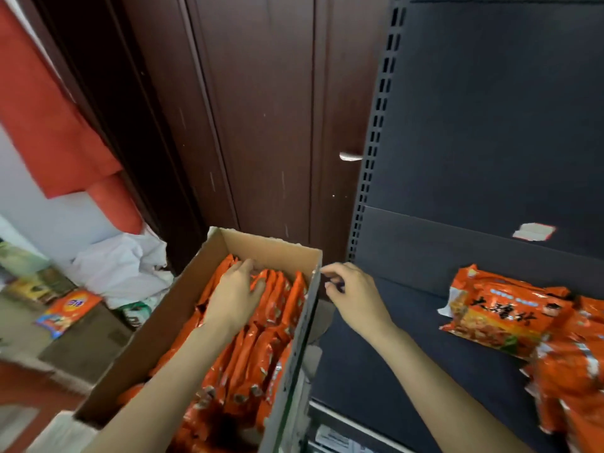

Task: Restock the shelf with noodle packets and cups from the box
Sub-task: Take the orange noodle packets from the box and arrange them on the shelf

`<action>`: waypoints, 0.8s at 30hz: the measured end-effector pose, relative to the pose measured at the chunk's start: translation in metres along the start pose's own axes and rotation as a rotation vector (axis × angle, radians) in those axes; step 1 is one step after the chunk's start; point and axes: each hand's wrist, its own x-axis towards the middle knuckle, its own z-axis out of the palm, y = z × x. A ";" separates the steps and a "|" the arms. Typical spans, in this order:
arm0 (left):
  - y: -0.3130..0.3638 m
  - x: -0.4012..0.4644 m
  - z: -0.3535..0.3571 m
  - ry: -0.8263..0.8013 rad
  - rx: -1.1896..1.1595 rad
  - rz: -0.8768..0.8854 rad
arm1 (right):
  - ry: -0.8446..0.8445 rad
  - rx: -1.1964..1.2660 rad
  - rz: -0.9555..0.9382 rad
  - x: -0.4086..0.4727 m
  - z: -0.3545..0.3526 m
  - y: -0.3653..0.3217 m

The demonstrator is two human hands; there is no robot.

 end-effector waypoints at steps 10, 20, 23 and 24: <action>-0.117 0.046 -0.009 -0.368 -0.030 -0.116 | -0.050 -0.035 0.255 0.047 0.131 -0.046; -0.150 0.074 0.037 -0.576 0.114 -0.061 | -0.141 -0.123 0.458 0.075 0.200 -0.016; -0.159 0.073 0.045 -0.621 0.122 -0.074 | -0.156 -0.201 0.468 0.080 0.212 -0.010; -0.162 0.072 0.047 -0.616 0.116 -0.072 | -0.162 -0.228 0.469 0.082 0.216 -0.007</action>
